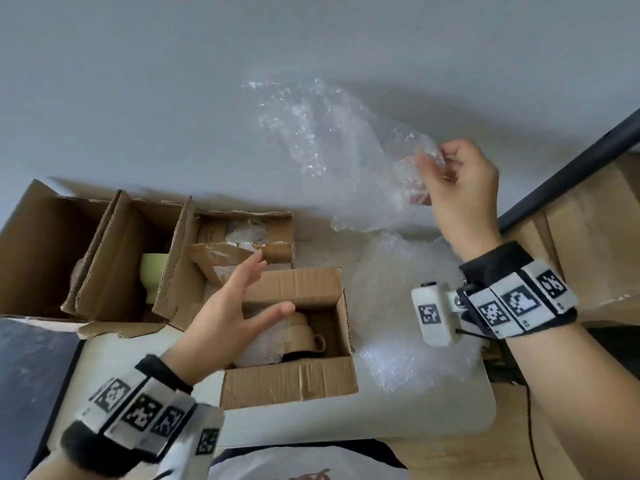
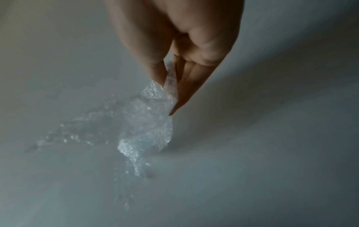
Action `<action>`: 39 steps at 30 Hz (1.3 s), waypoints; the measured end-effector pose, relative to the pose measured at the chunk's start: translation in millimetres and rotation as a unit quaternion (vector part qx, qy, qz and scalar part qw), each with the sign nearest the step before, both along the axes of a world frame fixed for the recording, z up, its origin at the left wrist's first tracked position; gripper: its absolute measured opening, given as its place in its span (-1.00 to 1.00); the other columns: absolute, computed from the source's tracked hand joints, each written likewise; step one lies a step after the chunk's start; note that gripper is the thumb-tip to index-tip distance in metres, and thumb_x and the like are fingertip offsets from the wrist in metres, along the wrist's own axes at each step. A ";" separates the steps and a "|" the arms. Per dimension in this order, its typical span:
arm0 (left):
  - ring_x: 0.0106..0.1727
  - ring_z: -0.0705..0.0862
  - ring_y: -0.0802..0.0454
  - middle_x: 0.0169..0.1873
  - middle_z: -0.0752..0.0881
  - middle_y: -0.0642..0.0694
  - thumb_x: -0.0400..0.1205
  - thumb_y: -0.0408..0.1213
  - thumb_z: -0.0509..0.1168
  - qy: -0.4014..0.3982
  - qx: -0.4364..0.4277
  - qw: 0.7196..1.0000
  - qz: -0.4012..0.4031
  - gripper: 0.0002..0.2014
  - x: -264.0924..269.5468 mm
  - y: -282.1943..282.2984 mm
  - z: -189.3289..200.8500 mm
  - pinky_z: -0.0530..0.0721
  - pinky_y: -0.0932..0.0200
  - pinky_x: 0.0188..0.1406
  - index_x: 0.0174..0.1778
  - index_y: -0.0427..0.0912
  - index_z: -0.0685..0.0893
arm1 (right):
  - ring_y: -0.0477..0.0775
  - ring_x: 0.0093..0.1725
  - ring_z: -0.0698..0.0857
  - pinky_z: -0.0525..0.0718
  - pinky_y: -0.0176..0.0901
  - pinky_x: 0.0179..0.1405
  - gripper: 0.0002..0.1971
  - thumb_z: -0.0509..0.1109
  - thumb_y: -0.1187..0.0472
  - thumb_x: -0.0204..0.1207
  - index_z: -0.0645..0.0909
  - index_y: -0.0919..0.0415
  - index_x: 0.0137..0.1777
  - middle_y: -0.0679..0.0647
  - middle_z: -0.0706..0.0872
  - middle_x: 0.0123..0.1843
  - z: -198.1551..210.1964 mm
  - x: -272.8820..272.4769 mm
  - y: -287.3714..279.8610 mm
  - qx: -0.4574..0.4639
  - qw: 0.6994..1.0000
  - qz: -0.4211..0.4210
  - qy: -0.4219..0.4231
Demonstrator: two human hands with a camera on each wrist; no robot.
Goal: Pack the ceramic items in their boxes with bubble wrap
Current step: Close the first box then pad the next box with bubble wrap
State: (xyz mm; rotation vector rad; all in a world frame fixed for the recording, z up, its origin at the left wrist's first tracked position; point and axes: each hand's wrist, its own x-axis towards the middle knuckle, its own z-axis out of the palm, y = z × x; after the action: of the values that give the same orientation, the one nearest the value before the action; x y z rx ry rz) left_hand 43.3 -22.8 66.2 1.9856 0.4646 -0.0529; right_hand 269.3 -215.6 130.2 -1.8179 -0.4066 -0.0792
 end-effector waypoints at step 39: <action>0.41 0.46 0.40 0.36 0.56 0.24 0.58 -0.41 0.30 -0.142 0.074 0.980 -0.122 -0.60 9.4 3.5 28.6 0.38 0.44 0.38 0.24 0.16 0.65 | 0.09 0.03 0.78 0.76 -0.01 0.08 -0.86 0.36 0.17 0.58 0.67 0.18 0.06 0.14 0.78 0.03 -35.9 -86.5 39.7 -0.028 0.918 0.272 0.288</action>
State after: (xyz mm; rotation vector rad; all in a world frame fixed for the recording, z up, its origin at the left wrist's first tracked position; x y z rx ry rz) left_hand 52.7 -19.3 94.8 2.1452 0.0408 0.1132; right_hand 182.8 -175.9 94.3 -1.6259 -0.4739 0.8423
